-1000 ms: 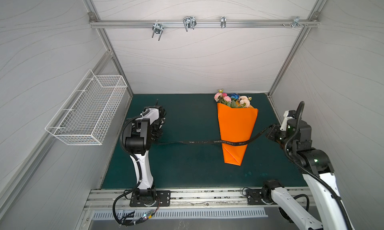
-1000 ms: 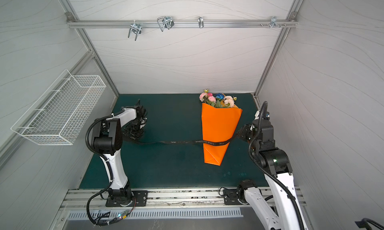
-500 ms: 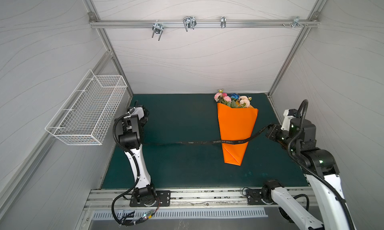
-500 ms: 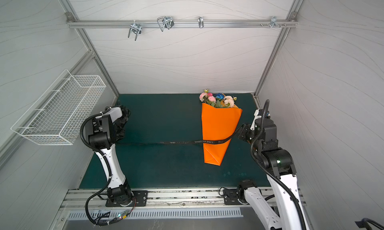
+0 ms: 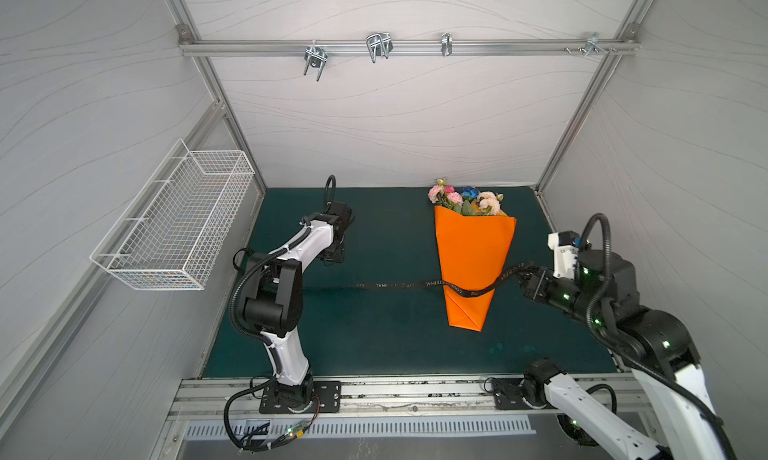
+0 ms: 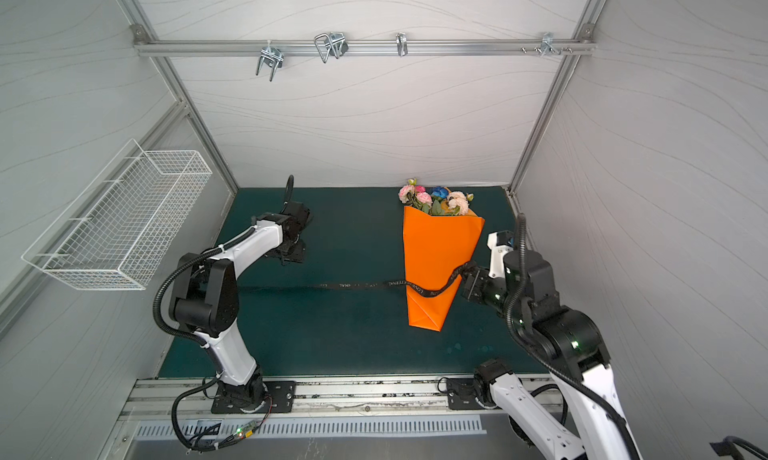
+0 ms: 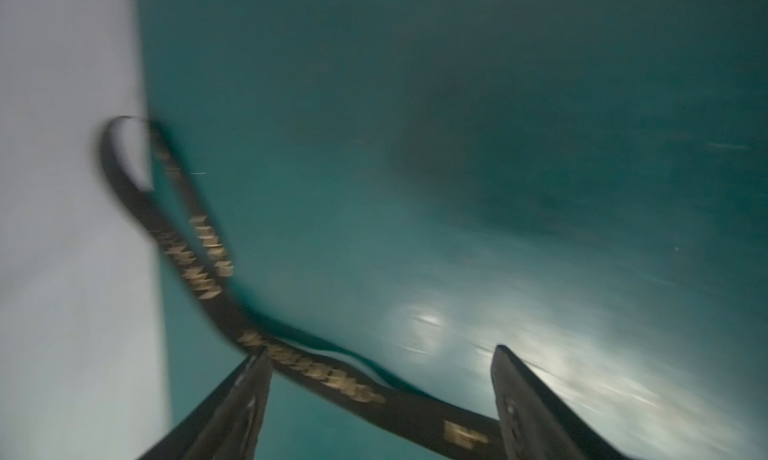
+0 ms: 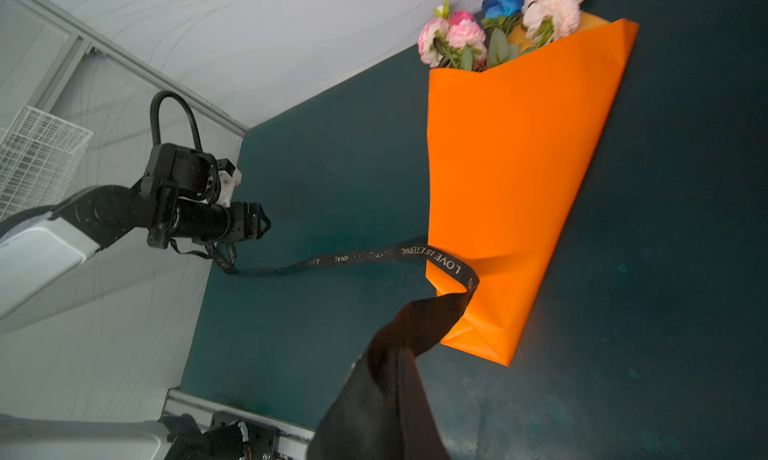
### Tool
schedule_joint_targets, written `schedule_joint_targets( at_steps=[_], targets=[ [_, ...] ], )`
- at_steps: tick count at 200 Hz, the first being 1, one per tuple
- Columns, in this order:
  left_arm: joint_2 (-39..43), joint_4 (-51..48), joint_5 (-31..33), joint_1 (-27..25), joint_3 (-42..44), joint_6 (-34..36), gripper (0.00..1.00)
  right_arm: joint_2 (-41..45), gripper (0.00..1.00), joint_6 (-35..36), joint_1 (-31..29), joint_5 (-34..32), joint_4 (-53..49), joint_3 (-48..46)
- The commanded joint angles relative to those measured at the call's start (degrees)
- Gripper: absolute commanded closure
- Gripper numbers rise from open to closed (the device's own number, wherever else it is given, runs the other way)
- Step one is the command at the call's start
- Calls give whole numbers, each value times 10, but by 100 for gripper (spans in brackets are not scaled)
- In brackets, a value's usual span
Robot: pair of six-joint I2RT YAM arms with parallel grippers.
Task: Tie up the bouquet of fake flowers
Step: 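Release the ribbon and move both grippers onto the cone's sides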
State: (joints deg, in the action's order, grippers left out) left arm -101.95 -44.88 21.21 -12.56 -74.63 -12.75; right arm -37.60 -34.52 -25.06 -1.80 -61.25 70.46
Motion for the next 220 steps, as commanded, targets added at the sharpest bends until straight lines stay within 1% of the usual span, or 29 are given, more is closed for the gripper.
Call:
schedule_joint_targets(
  at_steps=[1, 11, 22, 32, 41, 55, 62, 72, 77, 89, 102, 122, 128, 140, 145, 159, 177, 181, 184, 189, 194, 202, 208, 220],
  targets=[
    [42, 109, -177, -20, 27, -76, 16, 21, 100, -15, -3, -56, -74, 29],
    [54, 153, -228, -30, 46, -103, 16, 24, 100, -16, -3, -42, -76, 42],
    [64, 200, -277, -38, 67, -127, 16, 22, 100, -18, -3, -7, -73, 59],
    [64, 226, -302, -48, 77, -146, 16, 15, 100, -21, -3, 31, -70, 78],
    [60, 233, -313, -56, 75, -149, 15, 9, 100, -25, -3, 68, -68, 91],
    [46, 218, -306, -66, 61, -150, 15, 2, 100, -31, -3, 119, -67, 101],
    [43, 214, -305, -69, 57, -149, 15, 3, 100, -34, -4, 136, -65, 99],
    [43, 215, -301, -74, 58, -152, 15, 9, 100, -42, -3, 145, -66, 89],
    [45, 218, -299, -76, 60, -155, 15, 13, 100, -44, -3, 141, -71, 84],
    [47, 233, -305, -79, 64, -163, 15, 19, 100, -49, -3, 109, -97, 59],
    [44, 246, -316, -85, 62, -171, 14, 24, 100, -48, -4, 57, -118, 10],
    [30, 268, -335, -102, 52, -185, 15, 25, 100, -53, -3, -45, -120, -83],
    [23, 274, -343, -107, 46, -192, 15, 25, 100, -62, -3, -86, -117, -108],
    [9, 298, -368, -119, 36, -206, 15, 25, 100, -67, 1, -156, -97, -149],
    [1, 308, -375, -125, 30, -215, 15, 22, 100, -70, 5, -176, -85, -161],
    [-25, 338, -398, -140, 9, -237, 15, 6, 100, -63, 23, -180, -50, -160],
    [-72, 368, -418, -161, -28, -266, 14, -19, 100, -79, 43, -231, -23, -183],
    [-82, 374, -422, -165, -36, -270, 14, -25, 93, -85, 51, -238, -19, -191],
    [-89, 378, -425, -168, -43, -273, 14, -30, 90, -87, 58, -239, -14, -198],
    [-99, 383, -430, -173, -54, -278, 13, -38, 86, -87, 70, -236, -5, -210],
    [-112, 385, -434, -178, -66, -281, 13, -44, 85, -88, 86, -229, 4, -222],
    [-127, 382, -439, -186, -80, -284, 13, -54, 79, -89, 114, -216, 23, -242],
    [-135, 380, -441, -191, -90, -284, 13, -58, 77, -84, 137, -204, 45, -258],
    [-143, 383, -440, -200, -96, -287, 13, -69, 74, -62, 188, -152, 101, -284]
  ],
)
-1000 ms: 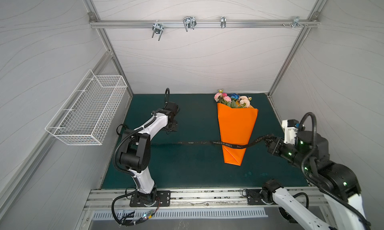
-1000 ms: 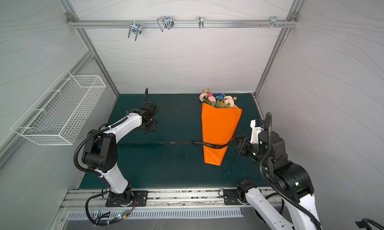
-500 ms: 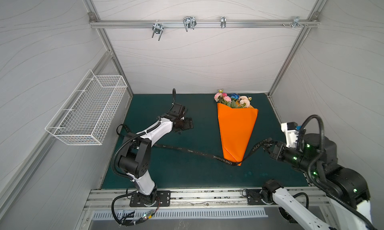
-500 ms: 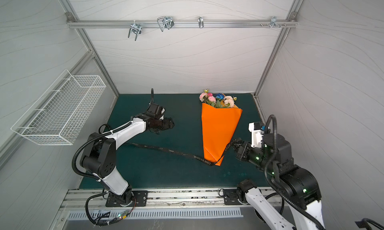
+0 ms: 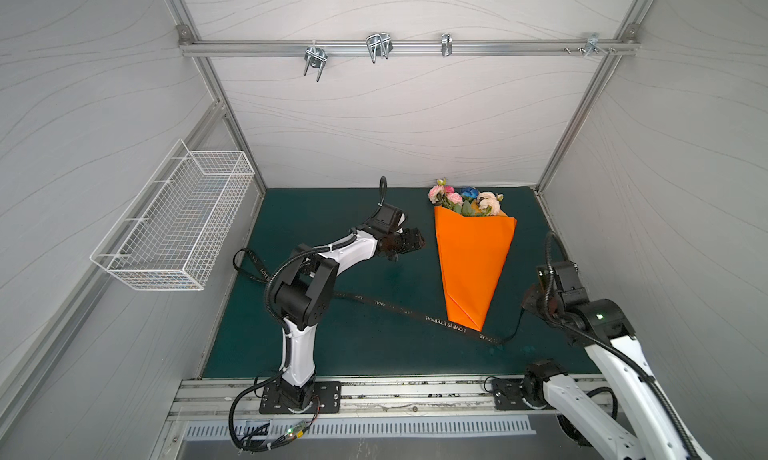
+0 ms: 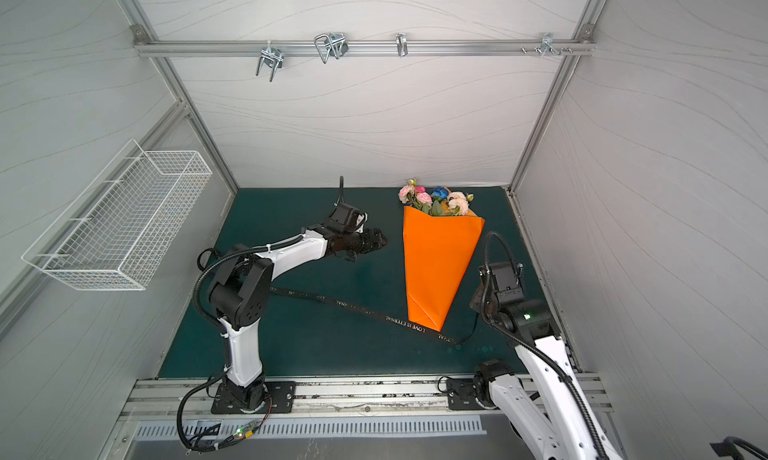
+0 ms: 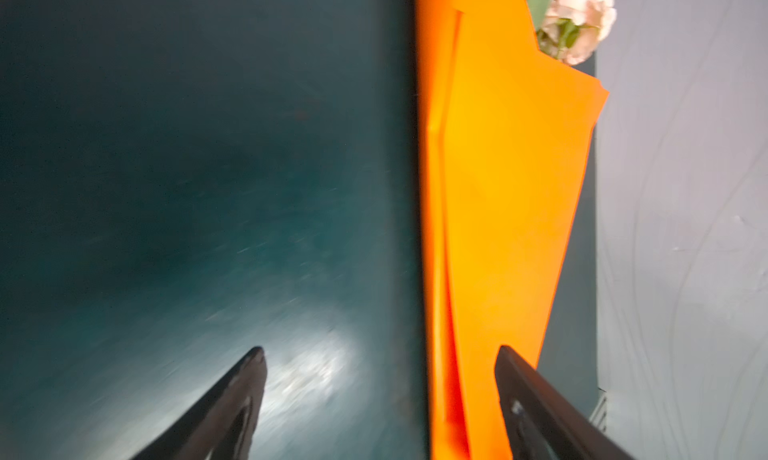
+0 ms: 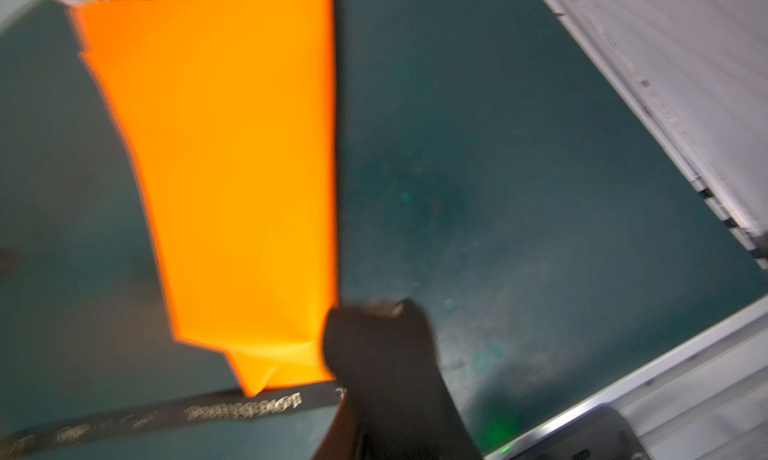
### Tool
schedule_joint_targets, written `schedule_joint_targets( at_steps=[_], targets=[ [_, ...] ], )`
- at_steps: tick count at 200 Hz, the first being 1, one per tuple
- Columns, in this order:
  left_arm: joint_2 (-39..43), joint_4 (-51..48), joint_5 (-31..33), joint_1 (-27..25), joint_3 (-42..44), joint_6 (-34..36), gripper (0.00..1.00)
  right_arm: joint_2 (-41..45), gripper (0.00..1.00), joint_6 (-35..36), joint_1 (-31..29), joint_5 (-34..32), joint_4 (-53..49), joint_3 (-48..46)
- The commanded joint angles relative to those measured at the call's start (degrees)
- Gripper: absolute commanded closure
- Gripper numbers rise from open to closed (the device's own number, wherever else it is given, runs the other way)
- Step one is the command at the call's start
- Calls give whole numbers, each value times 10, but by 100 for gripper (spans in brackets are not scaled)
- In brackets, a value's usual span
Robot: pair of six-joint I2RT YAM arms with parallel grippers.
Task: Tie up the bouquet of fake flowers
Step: 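Release the ribbon and move both grippers onto the cone's sides, then pinch the orange cone's sides with both grippers and lift it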
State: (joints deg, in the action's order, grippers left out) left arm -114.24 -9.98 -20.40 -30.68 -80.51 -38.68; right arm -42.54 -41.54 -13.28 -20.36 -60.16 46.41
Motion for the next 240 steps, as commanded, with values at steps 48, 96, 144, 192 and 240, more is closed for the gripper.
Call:
schedule_joint_targets(
  at_steps=[48, 96, 144, 192, 240],
  targets=[
    [-2, 36, -15, -22, 2, -25, 12, -149, 39, 73, 238, 135, 184, -8],
    [12, 24, 0, -22, 23, -5, 5, -199, 5, 113, 189, 212, 222, 40],
    [-4, 54, -34, -23, 40, -14, 14, -336, 1, 91, 126, 263, 309, 46],
    [-8, 107, -65, -50, 76, -41, 19, -473, 1, 94, 120, 317, 359, 91],
    [-22, 142, -57, -100, 87, -63, 15, -533, 1, 99, 99, 336, 378, 111]
  ],
)
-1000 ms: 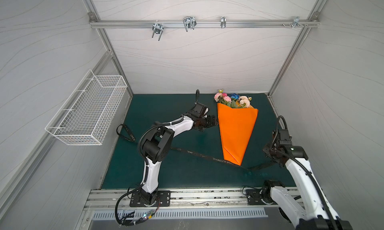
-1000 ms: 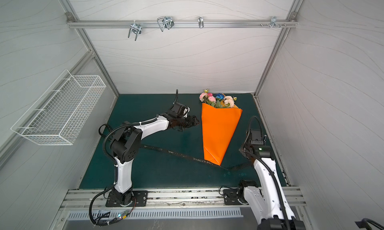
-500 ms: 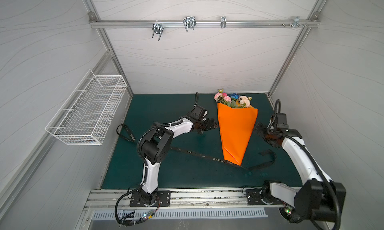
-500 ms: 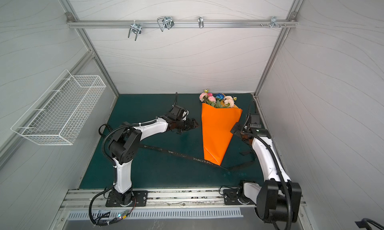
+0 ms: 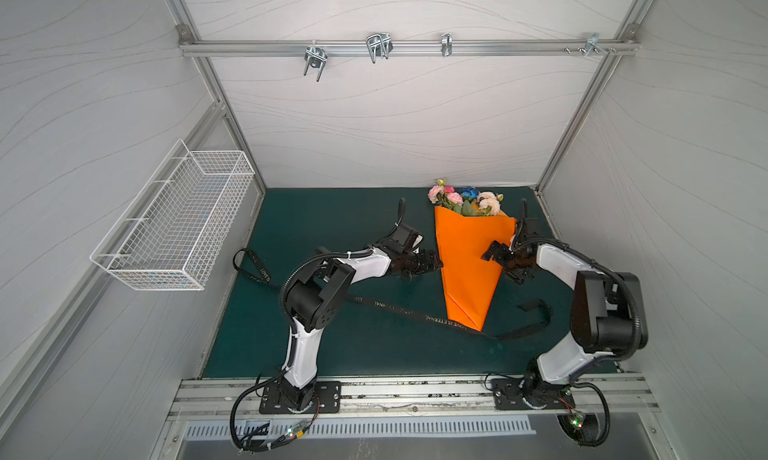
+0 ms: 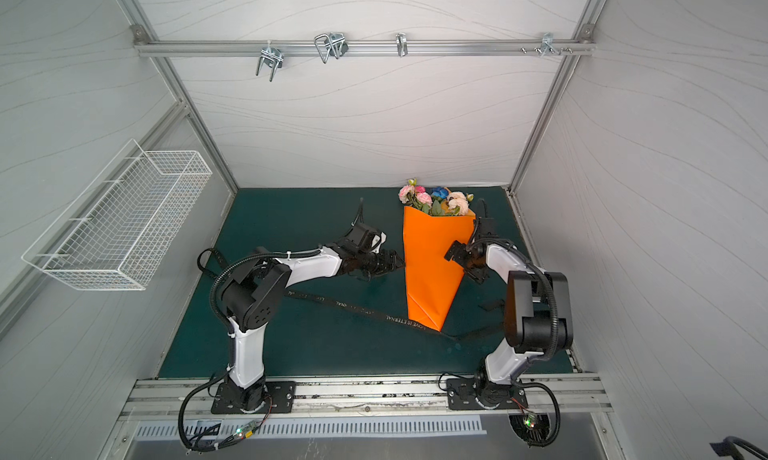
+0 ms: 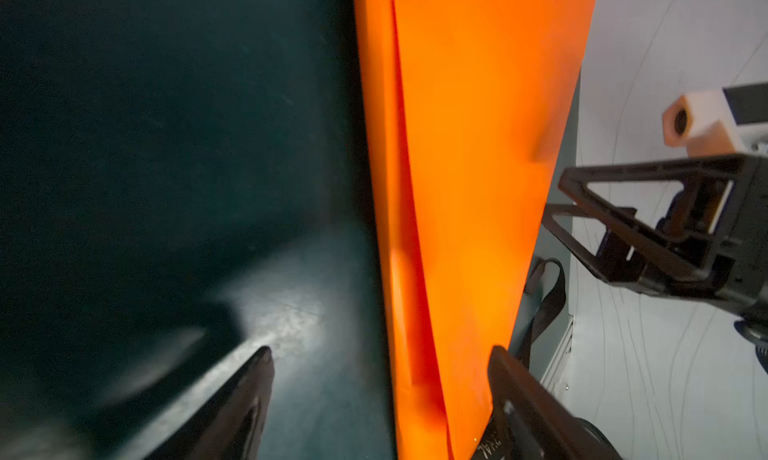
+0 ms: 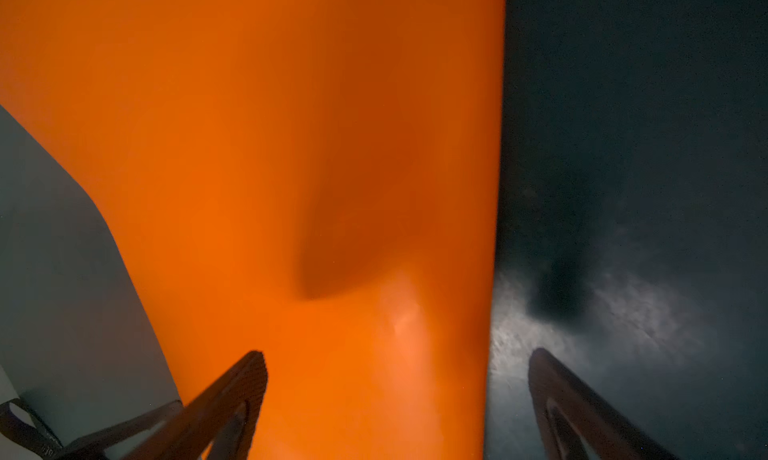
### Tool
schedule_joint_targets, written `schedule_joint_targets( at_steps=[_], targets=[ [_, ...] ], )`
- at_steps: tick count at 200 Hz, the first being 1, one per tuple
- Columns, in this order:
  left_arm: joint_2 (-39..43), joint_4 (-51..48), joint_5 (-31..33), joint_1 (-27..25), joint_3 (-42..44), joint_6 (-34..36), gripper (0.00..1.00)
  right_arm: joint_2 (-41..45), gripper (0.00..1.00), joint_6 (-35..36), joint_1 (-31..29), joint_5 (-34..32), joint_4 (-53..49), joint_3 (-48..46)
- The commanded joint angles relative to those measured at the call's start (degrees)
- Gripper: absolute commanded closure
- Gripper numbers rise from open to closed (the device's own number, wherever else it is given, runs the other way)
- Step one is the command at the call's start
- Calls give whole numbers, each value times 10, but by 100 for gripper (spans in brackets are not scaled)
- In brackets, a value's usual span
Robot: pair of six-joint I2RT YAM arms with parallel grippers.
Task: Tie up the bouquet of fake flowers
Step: 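Pinch the orange cone's sides with both grippers and lift it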
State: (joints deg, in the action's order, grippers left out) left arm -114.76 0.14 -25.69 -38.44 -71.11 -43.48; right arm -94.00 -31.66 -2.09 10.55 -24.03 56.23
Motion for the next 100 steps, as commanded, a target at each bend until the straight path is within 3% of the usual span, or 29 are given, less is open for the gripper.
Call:
schedule_joint_targets(
  at_steps=[1, 25, 39, 68, 85, 100],
  targets=[
    [-17, 40, -4, -23, -8, -15, 15, -20, 1, 1, -13, 28, 18, 14],
    [-30, 17, 18, -29, -18, -12, 19, -30, 1, 5, -28, 34, 18, 18],
    [-43, 12, 24, -29, -22, -13, 29, -34, 1, 7, -34, 36, 17, 20],
    [-72, 3, 39, -30, -30, -18, 57, -52, 1, 13, -43, 41, 13, 26],
    [-79, -6, 50, -30, -31, -17, 80, -64, 1, 21, -52, 48, 10, 33],
    [-86, -16, 51, -32, -39, -13, 88, -74, 1, 24, -64, 48, 5, 42]
  ],
)
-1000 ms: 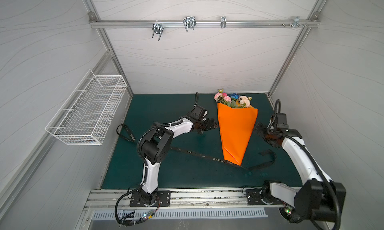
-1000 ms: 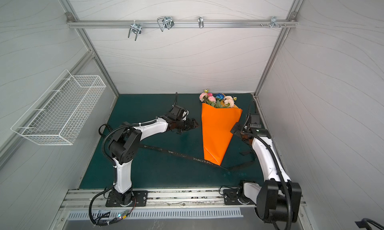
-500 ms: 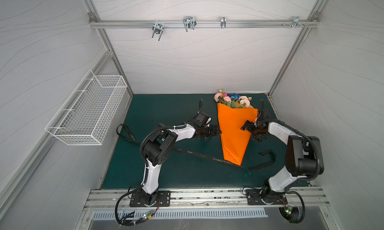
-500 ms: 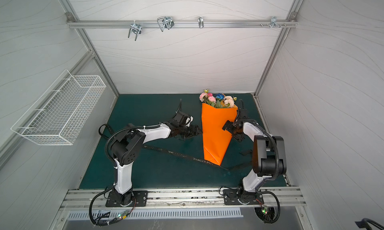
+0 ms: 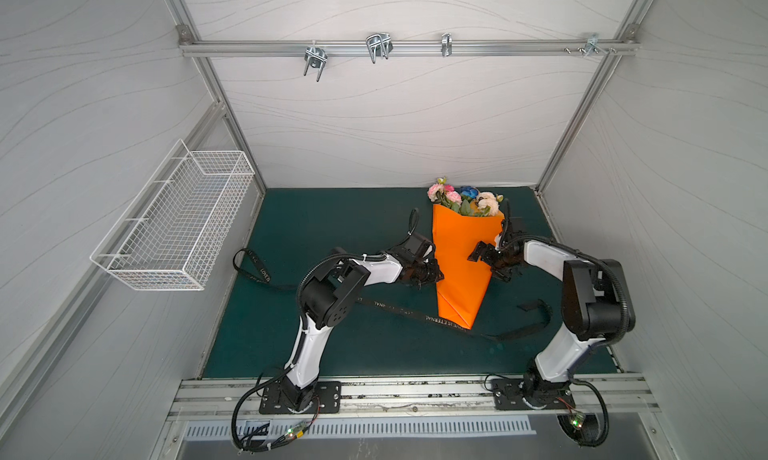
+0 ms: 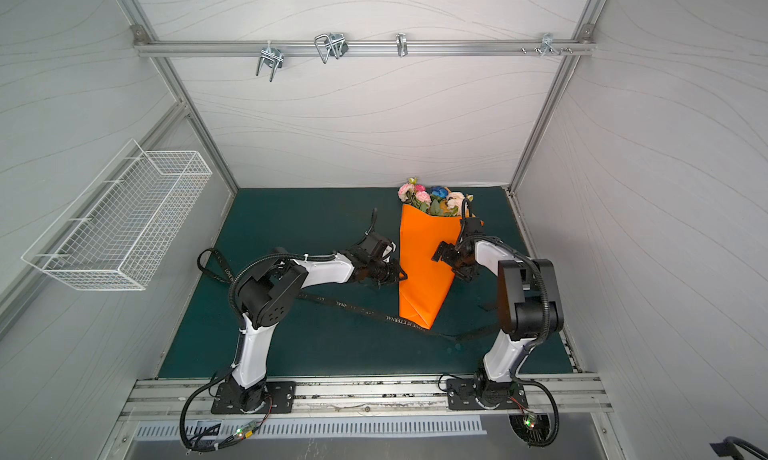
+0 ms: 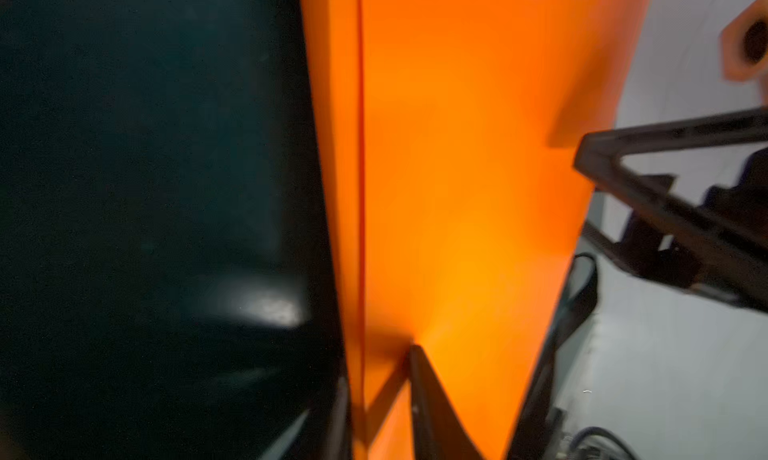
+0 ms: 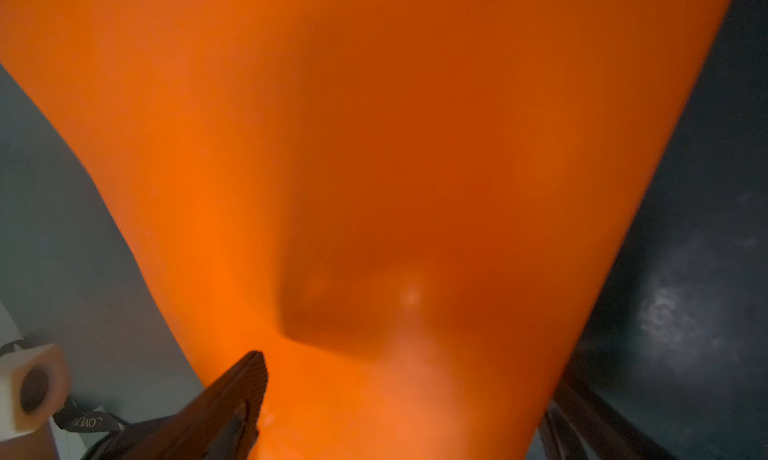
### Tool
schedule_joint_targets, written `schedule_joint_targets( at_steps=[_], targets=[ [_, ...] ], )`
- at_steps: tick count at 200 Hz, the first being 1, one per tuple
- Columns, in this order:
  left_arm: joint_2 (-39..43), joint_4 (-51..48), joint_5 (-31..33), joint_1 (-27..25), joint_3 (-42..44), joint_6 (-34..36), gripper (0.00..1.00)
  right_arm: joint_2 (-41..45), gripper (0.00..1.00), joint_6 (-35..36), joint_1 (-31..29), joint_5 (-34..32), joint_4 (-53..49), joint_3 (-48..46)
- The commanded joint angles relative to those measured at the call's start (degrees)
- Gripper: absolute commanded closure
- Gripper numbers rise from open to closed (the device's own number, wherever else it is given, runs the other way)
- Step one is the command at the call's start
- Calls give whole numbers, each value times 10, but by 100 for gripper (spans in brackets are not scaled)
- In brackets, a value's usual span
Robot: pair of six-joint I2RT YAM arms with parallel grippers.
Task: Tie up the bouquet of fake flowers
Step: 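Pinch the orange cone's sides with both grippers and lift it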
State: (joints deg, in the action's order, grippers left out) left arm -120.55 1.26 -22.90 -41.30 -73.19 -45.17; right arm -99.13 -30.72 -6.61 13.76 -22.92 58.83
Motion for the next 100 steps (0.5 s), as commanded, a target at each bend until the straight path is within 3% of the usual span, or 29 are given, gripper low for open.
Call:
schedule_joint_targets(
  at_steps=[1, 23, 49, 100],
  targets=[
    [-29, -28, 24, -3, -19, 4, 89, -23, 1, 15, -19, 16, -6, 17],
    [-40, -36, 19, -8, -29, 7, 100, -40, 1, 15, -41, 29, 4, 30],
    [-53, -50, 17, -16, -46, 13, 100, -62, 1, 25, -75, 37, 3, 63],
    [-64, -51, 8, -16, -60, 14, 100, -155, 1, 67, -134, -13, -83, 164]
  ],
)
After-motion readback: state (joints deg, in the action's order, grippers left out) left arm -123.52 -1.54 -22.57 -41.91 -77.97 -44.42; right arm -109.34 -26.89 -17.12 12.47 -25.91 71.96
